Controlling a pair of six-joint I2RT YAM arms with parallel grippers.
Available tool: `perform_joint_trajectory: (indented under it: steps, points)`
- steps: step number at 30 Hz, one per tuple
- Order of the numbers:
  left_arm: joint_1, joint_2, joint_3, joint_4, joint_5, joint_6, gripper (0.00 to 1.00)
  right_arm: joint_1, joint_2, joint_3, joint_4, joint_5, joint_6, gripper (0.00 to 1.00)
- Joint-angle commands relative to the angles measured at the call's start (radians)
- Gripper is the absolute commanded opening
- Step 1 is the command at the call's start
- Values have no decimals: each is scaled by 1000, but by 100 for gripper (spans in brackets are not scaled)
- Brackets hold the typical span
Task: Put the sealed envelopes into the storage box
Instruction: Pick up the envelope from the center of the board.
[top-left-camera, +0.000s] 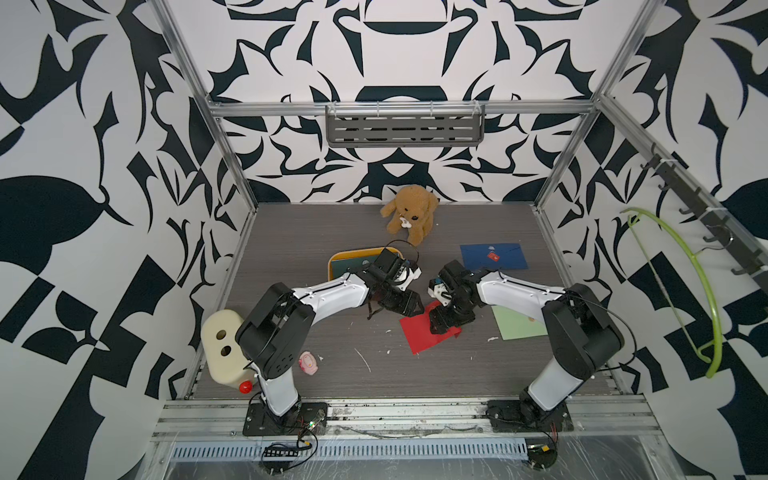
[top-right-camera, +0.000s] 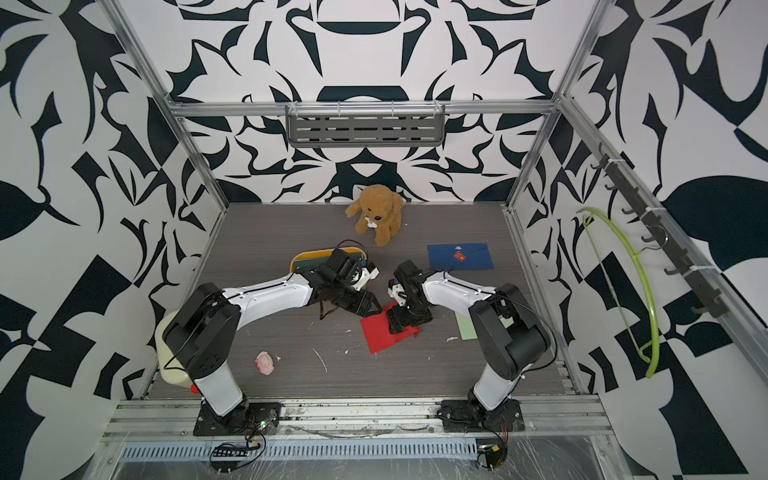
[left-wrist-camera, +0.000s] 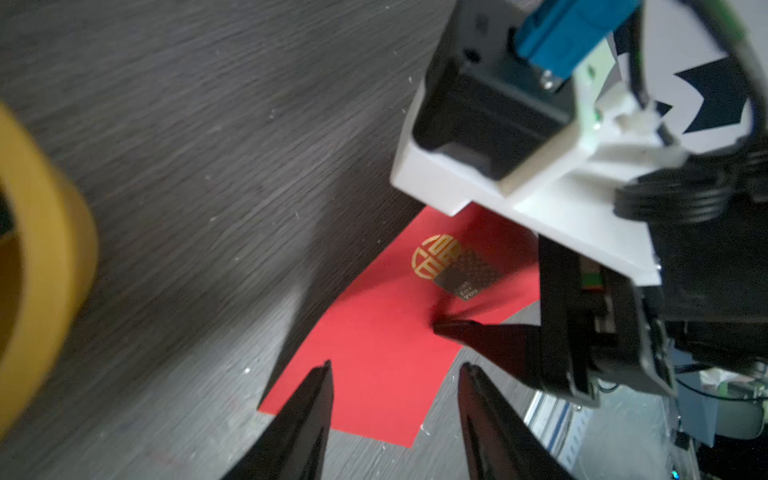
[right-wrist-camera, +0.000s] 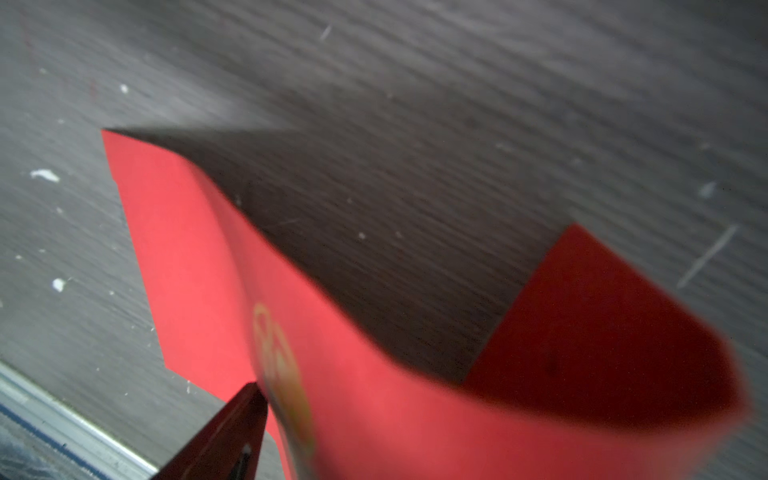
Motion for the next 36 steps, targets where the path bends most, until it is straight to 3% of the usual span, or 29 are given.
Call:
perform_joint_trajectory:
  steps: [1, 16, 24, 32, 36]
  points:
    - [6, 48, 20, 20, 74, 146, 56, 8, 12, 37, -45, -45, -34, 79]
    - [27, 173, 87, 19, 134, 296, 58, 17, 26, 45, -48, -88, -55, 77]
    - [29, 249, 147, -83, 333, 339, 54, 17, 34, 71, -65, -46, -63, 77]
    - [27, 231, 112, -98, 388, 347, 53, 17, 45, 57, -53, -21, -48, 77]
    - [13, 226, 96, -102, 399, 340, 47, 10, 51, 58, -46, -10, -35, 77]
